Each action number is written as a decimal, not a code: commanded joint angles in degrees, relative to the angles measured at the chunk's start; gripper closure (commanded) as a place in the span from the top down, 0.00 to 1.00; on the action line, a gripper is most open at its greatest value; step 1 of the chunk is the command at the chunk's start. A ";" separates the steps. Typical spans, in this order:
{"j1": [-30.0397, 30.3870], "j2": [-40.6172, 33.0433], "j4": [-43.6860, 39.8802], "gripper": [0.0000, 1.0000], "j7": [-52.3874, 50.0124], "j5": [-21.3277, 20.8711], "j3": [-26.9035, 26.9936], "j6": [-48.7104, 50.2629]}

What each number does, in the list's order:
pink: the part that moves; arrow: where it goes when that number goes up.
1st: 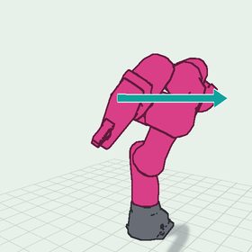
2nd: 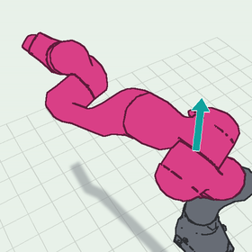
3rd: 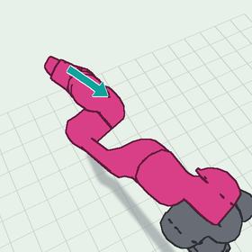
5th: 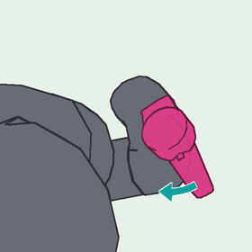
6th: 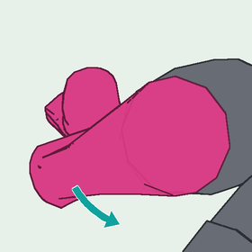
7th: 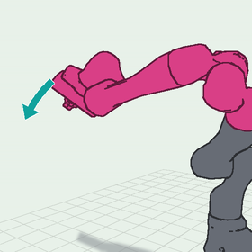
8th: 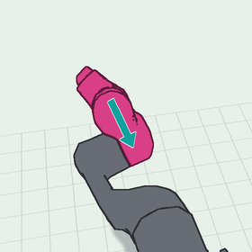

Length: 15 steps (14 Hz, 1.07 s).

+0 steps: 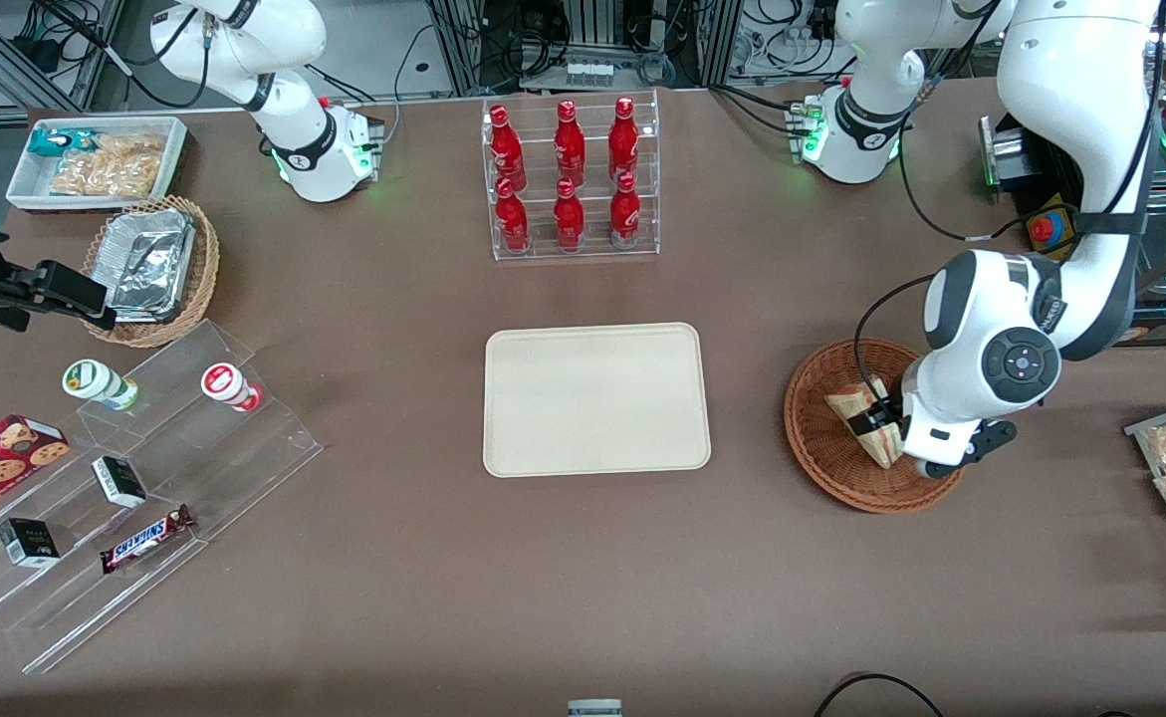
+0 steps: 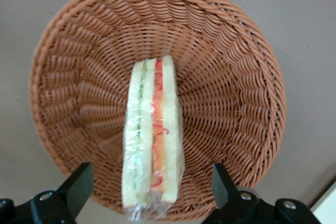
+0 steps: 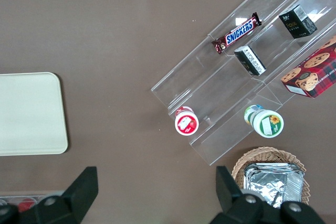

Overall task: Place sandwich from basket to tray
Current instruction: 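Move the left gripper down over the wrapped sandwich in the basket, then close the left gripper on the sandwich and lift it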

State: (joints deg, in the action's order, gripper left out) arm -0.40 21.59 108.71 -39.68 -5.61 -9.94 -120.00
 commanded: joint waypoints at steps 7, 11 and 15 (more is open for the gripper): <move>-0.39 1.35 3.87 0.99 -2.50 -0.72 0.10 -6.38; -0.39 1.61 5.63 0.85 -3.91 -0.72 0.10 -8.94; -0.30 1.44 5.63 0.53 -3.91 -0.72 0.19 -8.94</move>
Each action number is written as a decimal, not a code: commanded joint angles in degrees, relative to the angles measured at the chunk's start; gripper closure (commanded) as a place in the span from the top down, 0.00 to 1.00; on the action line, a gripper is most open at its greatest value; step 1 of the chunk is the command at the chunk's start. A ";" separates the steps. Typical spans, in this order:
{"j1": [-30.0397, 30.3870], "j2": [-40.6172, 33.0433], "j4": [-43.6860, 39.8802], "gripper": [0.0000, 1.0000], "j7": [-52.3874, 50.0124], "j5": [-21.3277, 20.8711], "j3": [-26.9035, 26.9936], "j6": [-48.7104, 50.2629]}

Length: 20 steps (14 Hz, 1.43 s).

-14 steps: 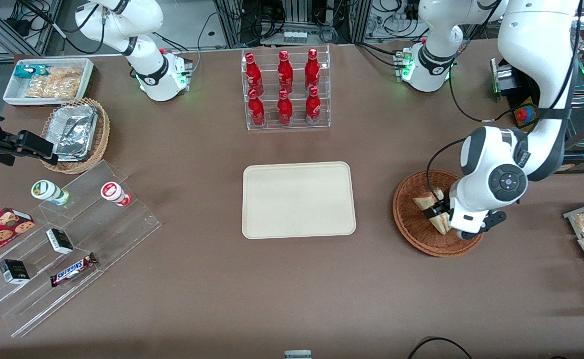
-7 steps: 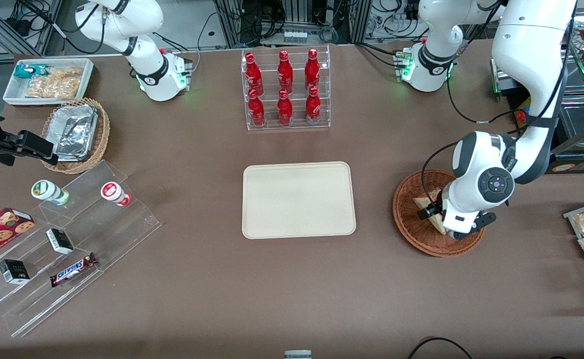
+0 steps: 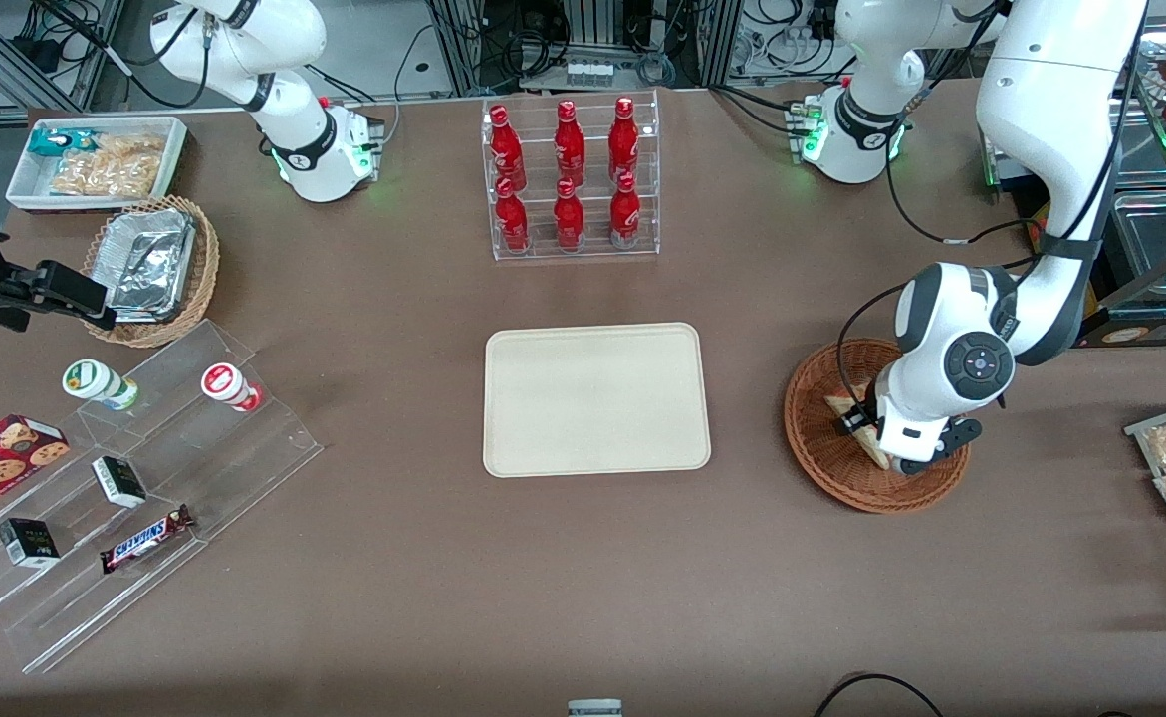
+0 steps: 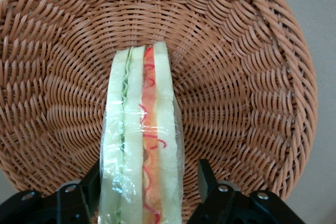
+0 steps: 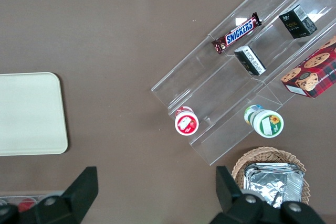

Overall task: Place sandwich from basket to tray
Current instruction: 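Close the left gripper on the sandwich and lift it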

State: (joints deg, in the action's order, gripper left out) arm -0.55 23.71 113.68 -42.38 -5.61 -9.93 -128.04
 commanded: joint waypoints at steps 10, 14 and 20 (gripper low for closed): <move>-0.15 -2.00 -2.92 0.12 1.77 -1.07 0.09 3.03; -0.77 -2.09 -11.98 0.12 8.95 -0.46 -0.79 13.60; -7.08 0.63 -16.56 0.12 11.09 -1.25 -8.00 13.17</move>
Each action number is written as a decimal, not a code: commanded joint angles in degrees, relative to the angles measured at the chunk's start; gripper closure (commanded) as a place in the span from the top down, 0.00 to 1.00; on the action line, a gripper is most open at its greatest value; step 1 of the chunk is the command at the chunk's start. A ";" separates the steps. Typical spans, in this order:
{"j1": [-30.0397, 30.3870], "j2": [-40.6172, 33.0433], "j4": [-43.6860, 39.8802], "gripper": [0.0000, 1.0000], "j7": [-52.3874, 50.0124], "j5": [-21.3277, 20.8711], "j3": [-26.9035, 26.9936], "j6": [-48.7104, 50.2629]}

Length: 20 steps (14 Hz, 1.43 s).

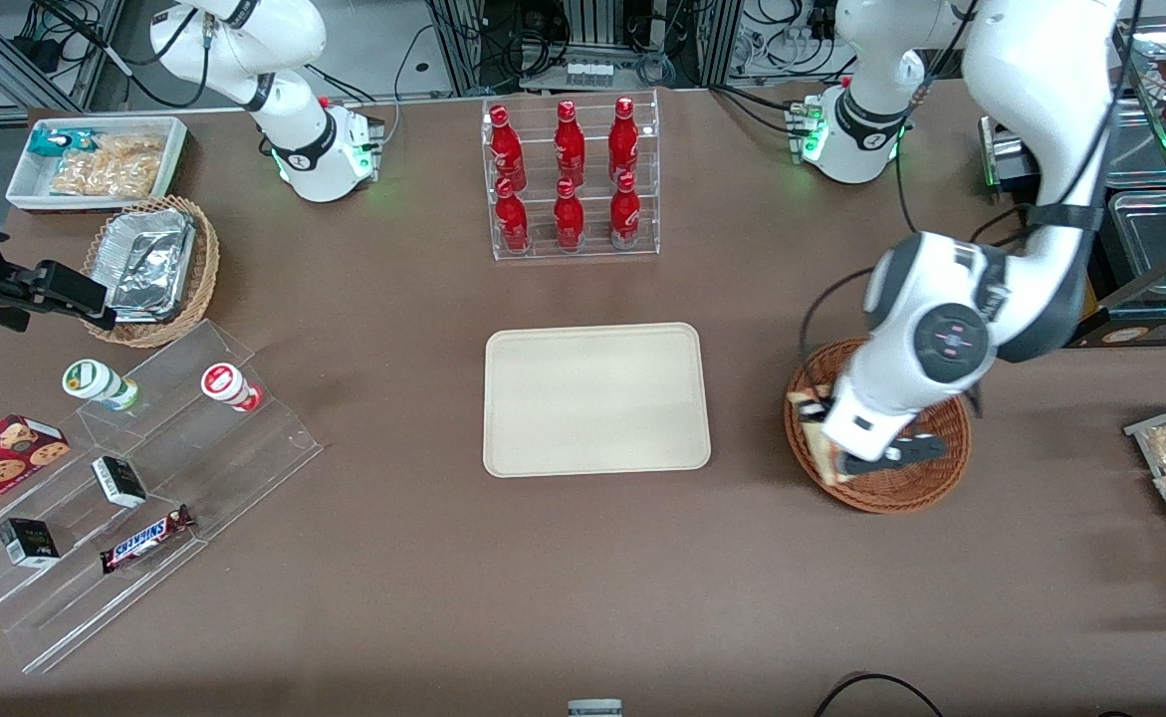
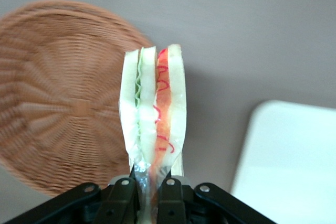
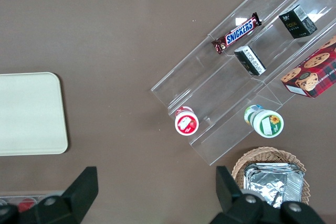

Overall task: Place sandwich from basket to tray
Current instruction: 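Carry the sandwich with the left gripper over the cream tray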

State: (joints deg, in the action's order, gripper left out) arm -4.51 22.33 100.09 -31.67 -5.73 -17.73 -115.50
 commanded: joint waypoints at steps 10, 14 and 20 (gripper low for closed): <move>-18.16 16.77 -17.72 0.09 -7.79 -0.68 -2.40 -4.11; -22.02 22.74 -23.61 0.09 -9.27 -1.03 -2.22 -4.12; -25.19 25.66 -24.59 0.12 -10.77 -2.26 -1.78 -4.20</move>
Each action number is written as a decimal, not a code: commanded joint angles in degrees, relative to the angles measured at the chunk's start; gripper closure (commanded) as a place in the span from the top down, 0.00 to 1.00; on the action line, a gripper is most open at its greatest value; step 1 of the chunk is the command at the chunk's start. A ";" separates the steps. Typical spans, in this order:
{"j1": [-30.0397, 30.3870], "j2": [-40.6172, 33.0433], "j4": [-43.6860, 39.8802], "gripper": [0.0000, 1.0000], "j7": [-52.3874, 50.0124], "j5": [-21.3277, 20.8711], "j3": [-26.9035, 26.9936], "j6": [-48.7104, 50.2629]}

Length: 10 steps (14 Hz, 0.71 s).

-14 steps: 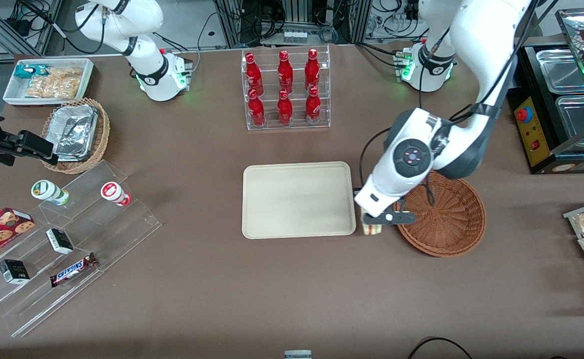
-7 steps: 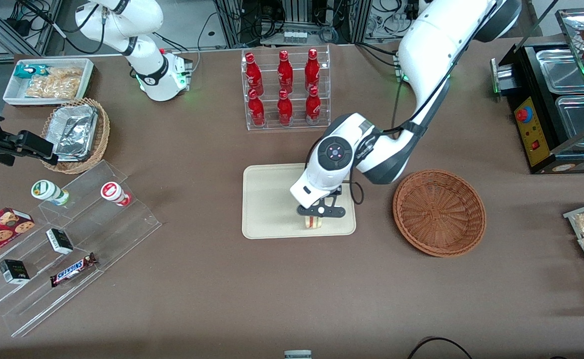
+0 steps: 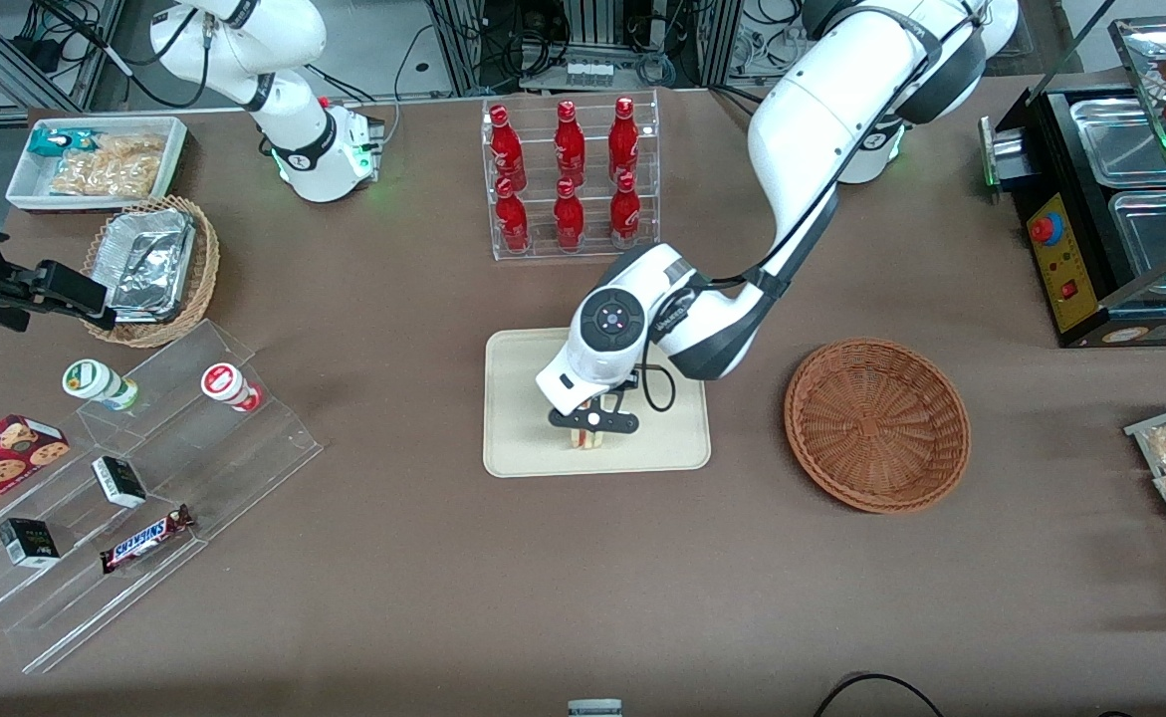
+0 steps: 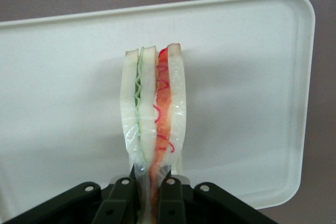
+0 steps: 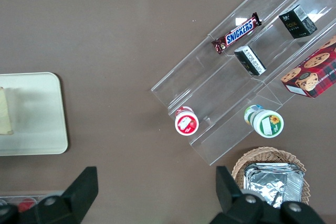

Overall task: Place sandwich from basket to tray
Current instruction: 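Carry the sandwich with the left gripper over the cream tray, then lower the sandwich onto the tray and open the left gripper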

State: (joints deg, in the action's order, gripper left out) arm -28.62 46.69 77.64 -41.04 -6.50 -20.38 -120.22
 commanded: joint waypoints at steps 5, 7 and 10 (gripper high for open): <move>-1.08 2.18 -2.05 0.25 -1.94 -3.96 0.87 0.43; -1.08 2.53 -1.96 0.41 -4.47 -4.04 0.87 -1.23; -1.00 2.09 -1.53 1.00 -6.16 -5.00 0.87 -1.86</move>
State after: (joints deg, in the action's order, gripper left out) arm -28.94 48.27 77.51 -45.19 -9.76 -19.89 -121.94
